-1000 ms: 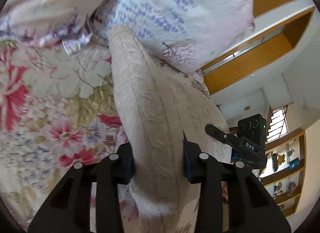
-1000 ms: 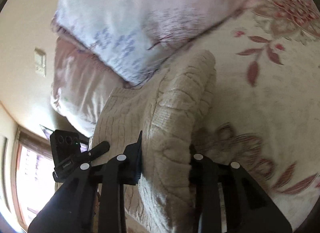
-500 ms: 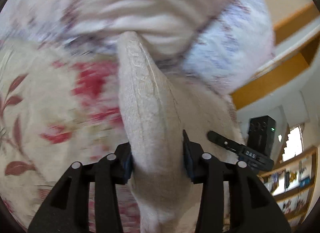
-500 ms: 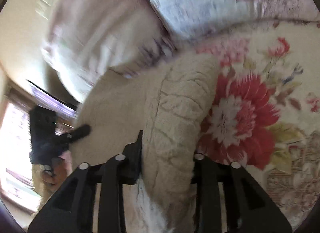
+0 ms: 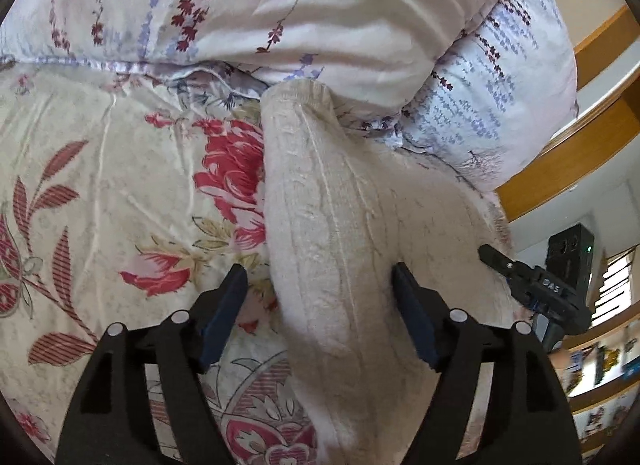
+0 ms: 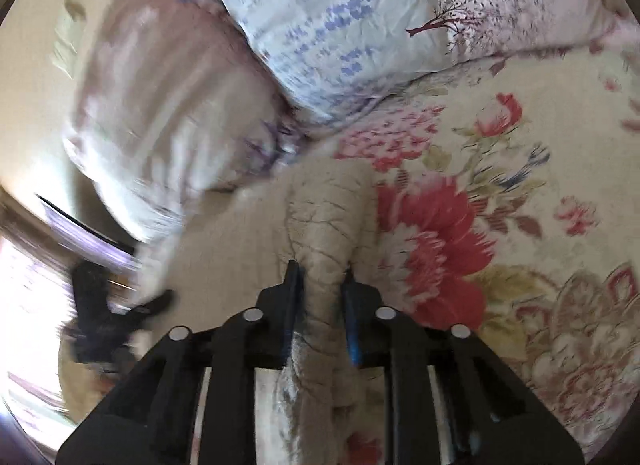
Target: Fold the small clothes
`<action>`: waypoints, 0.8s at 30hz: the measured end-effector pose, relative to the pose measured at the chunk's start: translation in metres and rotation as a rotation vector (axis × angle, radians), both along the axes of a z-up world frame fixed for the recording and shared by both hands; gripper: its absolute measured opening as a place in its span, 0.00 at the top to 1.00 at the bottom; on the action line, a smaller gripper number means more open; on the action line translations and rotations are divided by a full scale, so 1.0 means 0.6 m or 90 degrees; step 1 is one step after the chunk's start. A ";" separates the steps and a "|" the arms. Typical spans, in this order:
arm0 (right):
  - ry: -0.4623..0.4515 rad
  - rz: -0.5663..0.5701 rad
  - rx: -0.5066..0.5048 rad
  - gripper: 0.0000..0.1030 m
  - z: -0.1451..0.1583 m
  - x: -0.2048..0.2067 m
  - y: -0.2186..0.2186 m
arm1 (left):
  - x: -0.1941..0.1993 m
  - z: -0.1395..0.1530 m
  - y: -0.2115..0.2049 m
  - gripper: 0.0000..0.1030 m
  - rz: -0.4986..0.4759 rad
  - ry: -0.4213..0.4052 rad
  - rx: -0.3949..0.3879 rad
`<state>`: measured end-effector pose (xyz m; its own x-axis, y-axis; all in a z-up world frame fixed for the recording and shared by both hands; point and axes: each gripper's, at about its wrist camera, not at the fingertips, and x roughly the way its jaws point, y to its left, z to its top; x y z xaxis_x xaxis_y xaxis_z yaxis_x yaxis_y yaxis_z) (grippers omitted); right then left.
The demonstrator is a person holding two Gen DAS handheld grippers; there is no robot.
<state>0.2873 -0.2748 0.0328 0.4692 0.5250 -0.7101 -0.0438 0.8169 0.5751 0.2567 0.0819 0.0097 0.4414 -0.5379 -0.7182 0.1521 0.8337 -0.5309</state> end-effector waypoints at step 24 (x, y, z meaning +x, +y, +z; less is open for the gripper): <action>-0.199 0.093 -0.209 0.62 0.080 -0.168 0.075 | -0.154 0.068 -0.090 0.25 -0.018 -0.196 0.308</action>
<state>0.1862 -0.2298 0.0809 0.6245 0.3730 -0.6862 -0.3014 0.9256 0.2288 0.1645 0.0277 0.0504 0.6589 -0.1945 -0.7266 0.2648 0.9641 -0.0180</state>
